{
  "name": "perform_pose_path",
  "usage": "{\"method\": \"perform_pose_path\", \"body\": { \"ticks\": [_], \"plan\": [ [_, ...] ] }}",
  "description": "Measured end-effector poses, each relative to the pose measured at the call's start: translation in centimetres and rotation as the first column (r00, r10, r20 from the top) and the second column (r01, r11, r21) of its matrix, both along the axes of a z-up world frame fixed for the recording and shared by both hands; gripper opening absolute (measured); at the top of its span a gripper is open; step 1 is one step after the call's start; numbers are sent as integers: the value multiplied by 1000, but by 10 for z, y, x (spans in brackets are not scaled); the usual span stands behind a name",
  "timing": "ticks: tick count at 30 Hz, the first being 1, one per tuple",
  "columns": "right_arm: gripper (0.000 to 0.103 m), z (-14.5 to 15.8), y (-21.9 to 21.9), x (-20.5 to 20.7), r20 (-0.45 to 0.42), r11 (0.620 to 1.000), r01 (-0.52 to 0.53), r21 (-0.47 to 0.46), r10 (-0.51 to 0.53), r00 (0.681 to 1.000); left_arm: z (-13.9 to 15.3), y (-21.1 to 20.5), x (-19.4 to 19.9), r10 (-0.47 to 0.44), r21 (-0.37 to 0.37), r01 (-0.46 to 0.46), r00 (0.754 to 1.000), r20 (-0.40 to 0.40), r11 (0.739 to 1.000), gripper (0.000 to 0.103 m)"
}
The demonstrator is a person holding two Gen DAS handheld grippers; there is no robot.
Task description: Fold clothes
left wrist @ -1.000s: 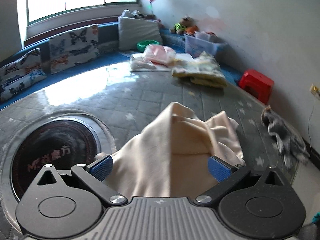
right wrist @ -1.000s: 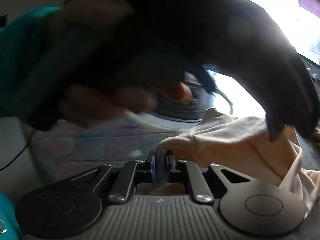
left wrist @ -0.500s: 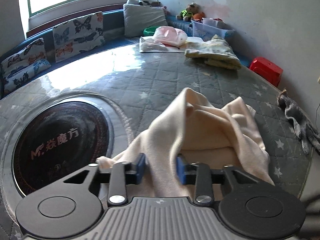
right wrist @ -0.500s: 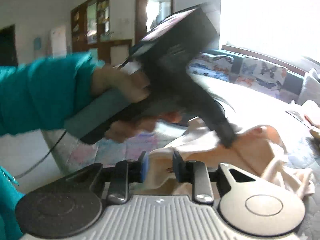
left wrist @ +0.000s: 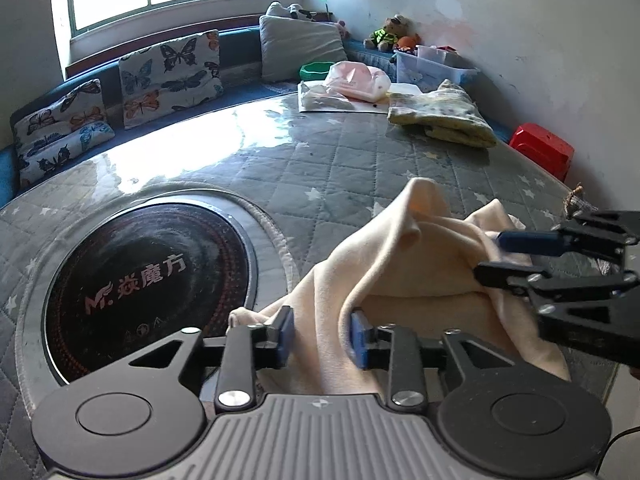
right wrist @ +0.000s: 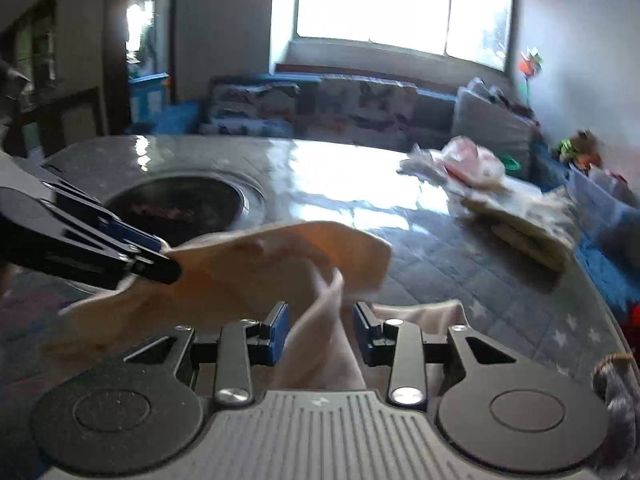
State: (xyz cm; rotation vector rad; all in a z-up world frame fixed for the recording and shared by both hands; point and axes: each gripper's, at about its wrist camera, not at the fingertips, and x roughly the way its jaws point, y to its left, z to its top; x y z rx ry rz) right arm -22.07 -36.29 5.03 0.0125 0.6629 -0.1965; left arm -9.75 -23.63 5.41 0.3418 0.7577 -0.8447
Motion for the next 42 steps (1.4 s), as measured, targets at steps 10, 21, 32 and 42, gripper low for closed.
{"method": "perform_pose_path", "body": {
  "ticks": [10, 21, 32, 42],
  "plan": [
    [6, 7, -12, -31, 21, 998, 30, -54, -29, 999, 5, 12, 7, 34, -18, -33, 998, 44, 999, 5],
    [6, 57, -1, -33, 161, 989, 25, -145, -2, 987, 38, 82, 33, 225, -89, -216, 969, 103, 972, 4],
    [6, 103, 15, -22, 343, 990, 20, -138, 29, 939, 81, 211, 48, 457, -209, -426, 880, 129, 880, 4],
    [6, 82, 18, -32, 226, 988, 27, -154, 9, 974, 59, 249, 22, 396, -107, -387, 914, 86, 916, 10]
  ]
}}
